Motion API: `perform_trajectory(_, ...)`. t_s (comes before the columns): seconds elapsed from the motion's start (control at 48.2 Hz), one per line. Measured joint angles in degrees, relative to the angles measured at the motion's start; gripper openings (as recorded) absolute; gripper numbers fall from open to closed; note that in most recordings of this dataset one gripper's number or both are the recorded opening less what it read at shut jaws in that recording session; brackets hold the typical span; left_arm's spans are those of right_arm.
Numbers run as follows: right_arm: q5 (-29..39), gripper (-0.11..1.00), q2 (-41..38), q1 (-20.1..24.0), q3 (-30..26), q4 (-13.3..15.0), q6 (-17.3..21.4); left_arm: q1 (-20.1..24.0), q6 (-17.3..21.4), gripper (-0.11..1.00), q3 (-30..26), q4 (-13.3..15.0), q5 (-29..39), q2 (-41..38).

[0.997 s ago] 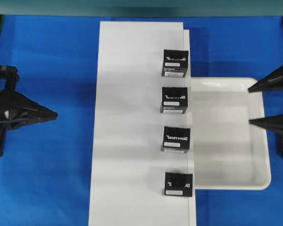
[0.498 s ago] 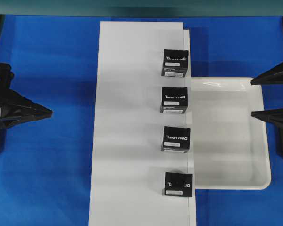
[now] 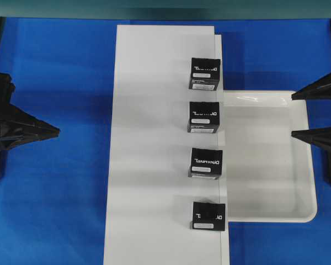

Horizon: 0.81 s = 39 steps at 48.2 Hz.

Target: Place the box from the white plastic tray onto the white base.

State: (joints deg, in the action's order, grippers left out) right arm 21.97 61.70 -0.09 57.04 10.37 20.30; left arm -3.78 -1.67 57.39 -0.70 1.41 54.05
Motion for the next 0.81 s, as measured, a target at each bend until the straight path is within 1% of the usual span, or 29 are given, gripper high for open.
perform_trajectory(0.249,-1.0,0.96,0.0,-1.4,0.5,0.0,0.1,0.0,0.1,-0.07,0.0,-0.1,-0.1,0.0)
perform_trajectory(0.81,-2.0,0.95,0.0,-1.4,1.3,0.0,0.1,0.0,0.1,-0.07,0.0,0.0,-0.1,-0.1)
